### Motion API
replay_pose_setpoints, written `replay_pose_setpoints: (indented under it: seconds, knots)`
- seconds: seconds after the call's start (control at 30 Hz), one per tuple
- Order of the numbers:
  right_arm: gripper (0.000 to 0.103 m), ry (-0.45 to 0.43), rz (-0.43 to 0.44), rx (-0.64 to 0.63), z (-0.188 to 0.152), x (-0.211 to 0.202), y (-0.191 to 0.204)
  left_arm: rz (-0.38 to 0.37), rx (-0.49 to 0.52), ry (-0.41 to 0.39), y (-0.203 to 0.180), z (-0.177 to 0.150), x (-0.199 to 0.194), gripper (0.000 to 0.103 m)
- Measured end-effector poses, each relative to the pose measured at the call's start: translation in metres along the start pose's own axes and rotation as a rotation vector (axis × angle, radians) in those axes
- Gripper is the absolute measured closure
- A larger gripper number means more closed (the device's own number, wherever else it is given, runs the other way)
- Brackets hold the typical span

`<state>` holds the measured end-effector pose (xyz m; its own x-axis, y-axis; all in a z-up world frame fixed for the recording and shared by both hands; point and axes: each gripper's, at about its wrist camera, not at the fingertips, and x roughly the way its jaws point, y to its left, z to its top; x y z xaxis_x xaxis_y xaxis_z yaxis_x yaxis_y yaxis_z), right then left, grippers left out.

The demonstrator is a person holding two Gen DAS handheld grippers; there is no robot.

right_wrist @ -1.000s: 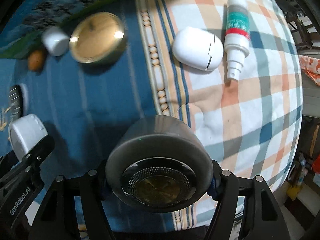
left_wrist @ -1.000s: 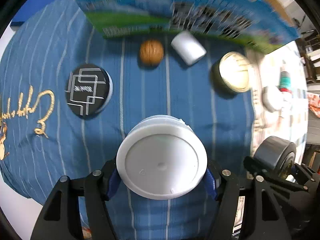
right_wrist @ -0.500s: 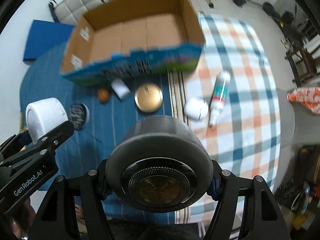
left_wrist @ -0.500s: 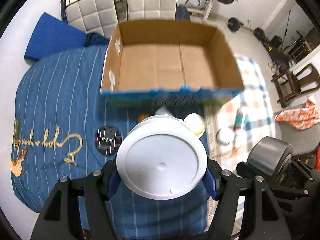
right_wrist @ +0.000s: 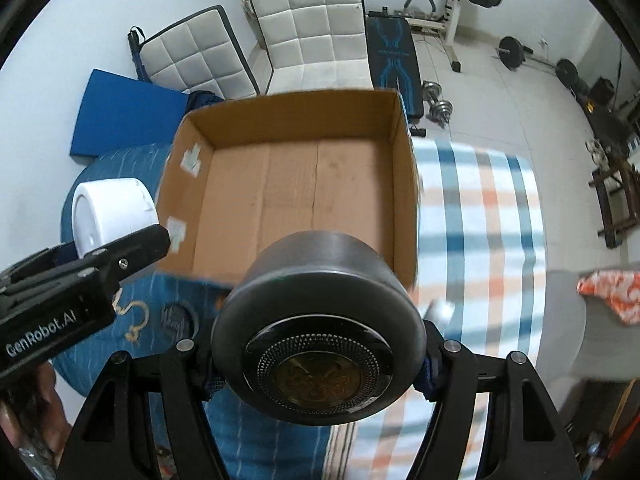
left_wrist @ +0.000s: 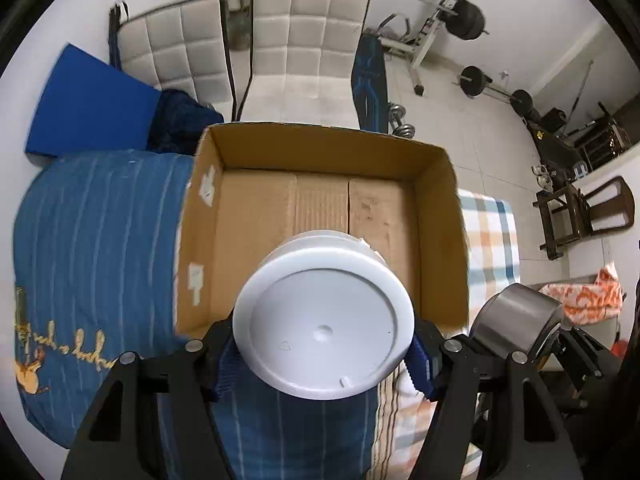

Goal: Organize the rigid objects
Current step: 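Carry the white jar and silver tin into the cardboard box and lower them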

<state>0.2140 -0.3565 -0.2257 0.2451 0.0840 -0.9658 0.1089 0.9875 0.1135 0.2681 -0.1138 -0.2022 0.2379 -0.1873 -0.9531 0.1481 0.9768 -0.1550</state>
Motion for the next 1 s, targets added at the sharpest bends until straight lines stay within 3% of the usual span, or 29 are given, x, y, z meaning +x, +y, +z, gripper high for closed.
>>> replay_pose_setpoints:
  seconds: [0.23, 0.47, 0.7, 1.0]
  knots:
    - [0.031, 0.073, -0.027, -0.069, 0.079, 0.082, -0.005, 0.003, -0.057, 0.124, 0.010, 0.068, 0.083, 0.038]
    - [0.031, 0.180, -0.025, -0.082, 0.133, 0.167, -0.015, -0.023, -0.061, 0.236, 0.007, 0.105, 0.157, 0.038]
    - [0.030, 0.246, -0.043, -0.117, 0.156, 0.217, -0.015, -0.022, -0.054, 0.336, 0.003, 0.119, 0.212, 0.038]
    - [0.030, 0.315, -0.049, -0.129, 0.163, 0.256, -0.015, -0.019, -0.067, 0.400, 0.002, 0.122, 0.244, 0.038]
